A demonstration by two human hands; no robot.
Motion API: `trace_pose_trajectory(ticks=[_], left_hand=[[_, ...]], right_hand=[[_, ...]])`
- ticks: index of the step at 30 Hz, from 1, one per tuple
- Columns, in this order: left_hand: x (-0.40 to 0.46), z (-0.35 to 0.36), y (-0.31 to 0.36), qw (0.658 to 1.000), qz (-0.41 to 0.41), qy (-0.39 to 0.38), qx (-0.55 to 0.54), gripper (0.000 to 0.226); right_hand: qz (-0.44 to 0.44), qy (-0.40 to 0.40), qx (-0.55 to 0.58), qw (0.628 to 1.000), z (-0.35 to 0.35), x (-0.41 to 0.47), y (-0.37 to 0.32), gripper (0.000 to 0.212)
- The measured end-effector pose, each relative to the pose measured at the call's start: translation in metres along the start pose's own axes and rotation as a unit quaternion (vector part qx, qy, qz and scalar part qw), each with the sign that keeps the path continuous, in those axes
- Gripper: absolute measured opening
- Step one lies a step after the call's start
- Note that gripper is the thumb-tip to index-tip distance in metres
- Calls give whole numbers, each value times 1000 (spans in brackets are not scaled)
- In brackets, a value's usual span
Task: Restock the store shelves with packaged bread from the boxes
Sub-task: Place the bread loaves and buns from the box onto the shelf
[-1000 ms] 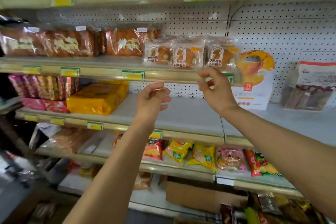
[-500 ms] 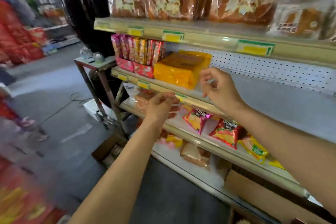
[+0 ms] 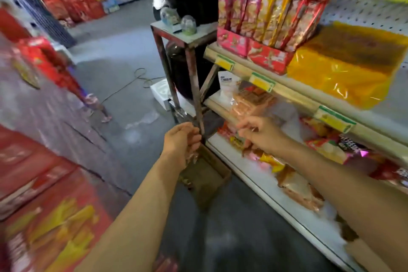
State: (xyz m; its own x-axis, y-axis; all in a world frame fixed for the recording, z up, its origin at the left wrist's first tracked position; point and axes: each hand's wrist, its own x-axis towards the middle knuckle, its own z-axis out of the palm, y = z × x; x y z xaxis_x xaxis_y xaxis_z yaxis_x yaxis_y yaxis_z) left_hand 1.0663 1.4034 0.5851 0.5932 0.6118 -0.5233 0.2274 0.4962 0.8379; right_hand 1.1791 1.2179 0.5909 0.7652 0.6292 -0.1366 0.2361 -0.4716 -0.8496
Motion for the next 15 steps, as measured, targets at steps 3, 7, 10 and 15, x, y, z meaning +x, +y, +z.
trace_pose_trajectory(ticks=[3, 7, 10, 15], left_hand=[[34, -24, -1, 998, -26, 43, -30, 9], [86, -48, -8, 993, -60, 89, -48, 7], [135, -61, -12, 987, -81, 115, -81, 9], [227, -74, -28, 974, -109, 158, -118, 10]], right_hand=[[21, -52, -5, 998, 30, 40, 8, 17], [51, -109, -14, 993, 63, 99, 17, 13], [82, -165, -16, 983, 91, 150, 24, 14], [130, -237, -3, 963, 144, 239, 52, 11]])
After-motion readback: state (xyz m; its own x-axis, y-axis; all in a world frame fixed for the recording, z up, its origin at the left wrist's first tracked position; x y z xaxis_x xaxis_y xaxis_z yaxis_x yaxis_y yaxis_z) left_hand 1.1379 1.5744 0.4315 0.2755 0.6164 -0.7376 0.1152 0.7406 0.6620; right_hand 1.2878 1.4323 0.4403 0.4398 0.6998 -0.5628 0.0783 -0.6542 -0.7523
